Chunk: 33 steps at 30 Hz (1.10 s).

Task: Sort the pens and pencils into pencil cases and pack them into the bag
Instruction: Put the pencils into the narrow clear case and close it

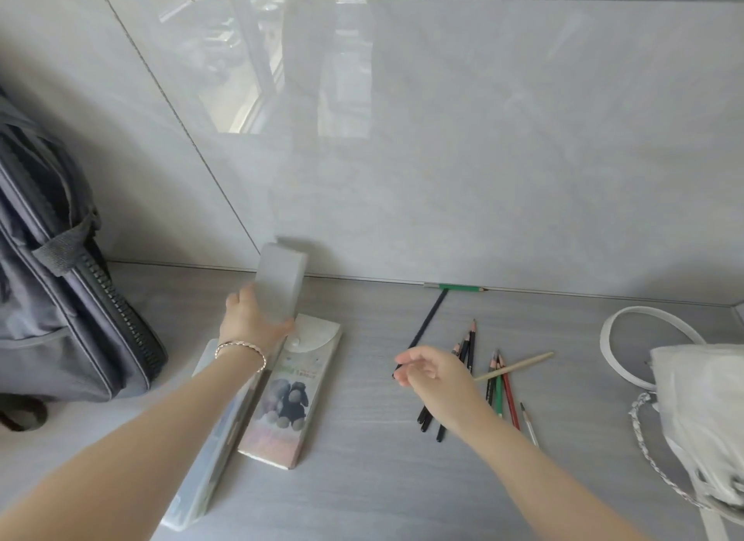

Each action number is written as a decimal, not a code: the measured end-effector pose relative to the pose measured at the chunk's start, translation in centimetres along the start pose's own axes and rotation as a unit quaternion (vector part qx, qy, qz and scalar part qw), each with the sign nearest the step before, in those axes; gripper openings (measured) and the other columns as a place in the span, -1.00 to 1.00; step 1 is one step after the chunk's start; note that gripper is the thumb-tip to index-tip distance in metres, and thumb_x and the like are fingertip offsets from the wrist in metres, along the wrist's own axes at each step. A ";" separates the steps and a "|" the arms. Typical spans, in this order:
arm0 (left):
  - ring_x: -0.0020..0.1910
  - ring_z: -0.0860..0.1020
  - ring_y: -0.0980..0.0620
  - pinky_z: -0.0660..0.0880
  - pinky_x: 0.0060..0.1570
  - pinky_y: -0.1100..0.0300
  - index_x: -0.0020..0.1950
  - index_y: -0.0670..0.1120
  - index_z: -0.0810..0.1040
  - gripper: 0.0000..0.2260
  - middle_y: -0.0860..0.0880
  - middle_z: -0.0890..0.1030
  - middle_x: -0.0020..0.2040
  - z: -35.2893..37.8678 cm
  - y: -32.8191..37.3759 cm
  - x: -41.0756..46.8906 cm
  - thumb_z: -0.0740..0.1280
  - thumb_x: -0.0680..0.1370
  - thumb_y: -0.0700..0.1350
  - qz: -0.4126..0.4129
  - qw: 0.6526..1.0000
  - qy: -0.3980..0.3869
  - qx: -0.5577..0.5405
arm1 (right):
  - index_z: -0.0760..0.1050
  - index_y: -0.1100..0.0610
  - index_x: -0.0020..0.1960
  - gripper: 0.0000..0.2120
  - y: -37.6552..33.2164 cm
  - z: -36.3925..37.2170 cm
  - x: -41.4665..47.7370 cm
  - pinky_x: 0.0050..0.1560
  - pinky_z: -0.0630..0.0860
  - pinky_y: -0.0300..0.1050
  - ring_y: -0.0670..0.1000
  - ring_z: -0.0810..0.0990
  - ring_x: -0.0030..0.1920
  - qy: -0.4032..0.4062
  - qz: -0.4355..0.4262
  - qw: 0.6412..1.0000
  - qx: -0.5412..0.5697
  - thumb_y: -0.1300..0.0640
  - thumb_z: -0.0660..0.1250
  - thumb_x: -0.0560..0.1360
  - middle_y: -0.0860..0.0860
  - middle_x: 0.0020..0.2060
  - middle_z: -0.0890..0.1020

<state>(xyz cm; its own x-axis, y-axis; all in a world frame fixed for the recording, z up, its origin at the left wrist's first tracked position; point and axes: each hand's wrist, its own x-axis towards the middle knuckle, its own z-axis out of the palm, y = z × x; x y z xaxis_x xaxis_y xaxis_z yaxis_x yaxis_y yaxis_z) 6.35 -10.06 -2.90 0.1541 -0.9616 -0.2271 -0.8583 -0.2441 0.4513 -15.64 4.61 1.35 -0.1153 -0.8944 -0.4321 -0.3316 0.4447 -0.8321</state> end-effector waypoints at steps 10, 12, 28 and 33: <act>-0.14 0.55 0.37 0.46 -0.11 0.40 0.30 0.02 0.38 -0.40 0.14 0.57 -0.01 -1.6 8.4 -9.9 0.27 0.29 0.17 0.257 0.900 -0.211 -0.283 | 0.32 -0.04 0.21 -0.75 -3.2 -0.9 -0.5 -0.10 0.37 -0.60 -0.39 0.48 -0.02 0.078 -0.090 0.978 0.169 0.01 0.19 0.54 -0.23 0.02 0.50; -0.09 0.61 0.25 0.52 -0.02 0.30 0.25 0.08 0.46 -0.50 0.07 0.63 0.02 -1.1 9.4 -12.0 0.31 0.33 0.15 0.252 0.873 -0.294 -0.298 | 0.45 0.06 0.15 -0.68 -3.5 -1.7 -0.6 0.01 0.51 -0.35 -0.27 0.59 -0.04 0.087 -0.069 0.968 0.227 -0.11 0.20 0.52 -0.07 -0.04 0.62; -0.05 0.64 -0.17 0.53 0.00 -0.06 0.16 -0.03 0.55 -0.54 -0.26 0.65 0.03 0.8 7.1 -15.3 0.31 0.26 -0.05 -0.107 0.710 -0.495 -0.489 | 0.51 0.07 0.24 -0.54 5.4 -2.9 -2.7 0.31 0.40 0.08 0.07 0.59 0.15 0.060 0.101 0.900 0.419 -0.14 0.00 0.57 0.09 0.11 0.64; -0.09 0.58 -0.08 0.56 -0.22 0.09 0.20 -0.08 0.53 -0.74 -0.20 0.61 0.00 0.9 6.7 -15.4 0.30 0.53 -0.07 -0.080 0.846 -0.353 -0.390 | 0.57 0.00 0.05 -0.68 5.9 -2.7 -3.8 0.22 0.46 -0.07 -0.12 0.58 -0.01 0.076 0.045 0.992 0.091 -0.08 0.08 0.58 -0.13 -0.06 0.63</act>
<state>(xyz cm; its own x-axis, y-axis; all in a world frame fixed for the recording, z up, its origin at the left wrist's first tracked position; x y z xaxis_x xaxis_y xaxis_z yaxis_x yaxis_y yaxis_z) -2.22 3.26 2.90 -0.3297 -0.6602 -0.6748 -0.2273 -0.6383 0.7355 -19.67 10.53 -0.92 -0.2814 -0.8417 -0.4607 -0.1398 0.5110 -0.8481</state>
